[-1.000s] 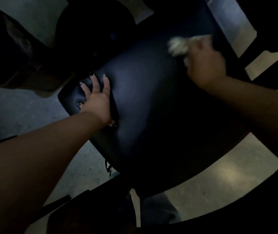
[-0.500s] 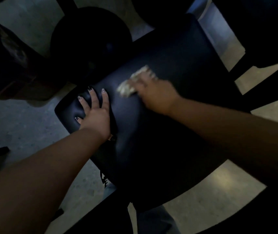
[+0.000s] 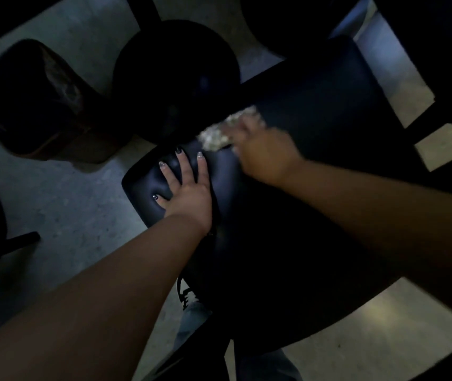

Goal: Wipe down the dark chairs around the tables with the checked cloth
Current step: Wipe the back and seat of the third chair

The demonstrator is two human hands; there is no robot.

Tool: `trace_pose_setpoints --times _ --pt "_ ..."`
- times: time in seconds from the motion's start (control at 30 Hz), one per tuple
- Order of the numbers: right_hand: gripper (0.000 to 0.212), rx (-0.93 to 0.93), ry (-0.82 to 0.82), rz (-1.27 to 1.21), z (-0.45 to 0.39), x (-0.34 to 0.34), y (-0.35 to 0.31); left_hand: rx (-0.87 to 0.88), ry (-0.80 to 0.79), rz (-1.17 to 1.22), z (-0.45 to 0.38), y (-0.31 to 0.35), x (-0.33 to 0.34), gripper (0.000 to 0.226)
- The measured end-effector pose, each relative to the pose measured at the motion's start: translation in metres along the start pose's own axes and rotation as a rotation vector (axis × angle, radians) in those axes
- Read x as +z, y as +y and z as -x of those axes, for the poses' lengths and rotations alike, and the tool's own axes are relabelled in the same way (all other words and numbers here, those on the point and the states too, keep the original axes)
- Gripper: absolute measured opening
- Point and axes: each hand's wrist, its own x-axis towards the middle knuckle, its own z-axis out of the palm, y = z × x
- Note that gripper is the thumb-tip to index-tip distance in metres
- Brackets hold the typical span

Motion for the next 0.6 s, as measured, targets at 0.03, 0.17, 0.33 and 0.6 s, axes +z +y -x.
trace_pose_setpoints --times 0.03,0.17,0.33,0.6 --pt "0.049 0.119 0.017 0.017 -0.008 -0.007 0.026 0.006 0.011 0.001 0.000 0.000 0.001 0.126" --pt "0.041 0.781 0.258 -0.160 -0.010 -0.035 0.128 0.003 0.037 0.020 -0.002 0.001 0.005 0.124" --pt "0.046 0.925 0.323 -0.186 -0.001 -0.022 0.087 -0.006 -0.009 0.046 0.001 0.003 0.001 0.134" --pt "0.054 0.302 0.162 -0.224 0.073 0.037 -0.035 -0.011 -0.042 -0.040 0.008 0.005 -0.006 0.141"
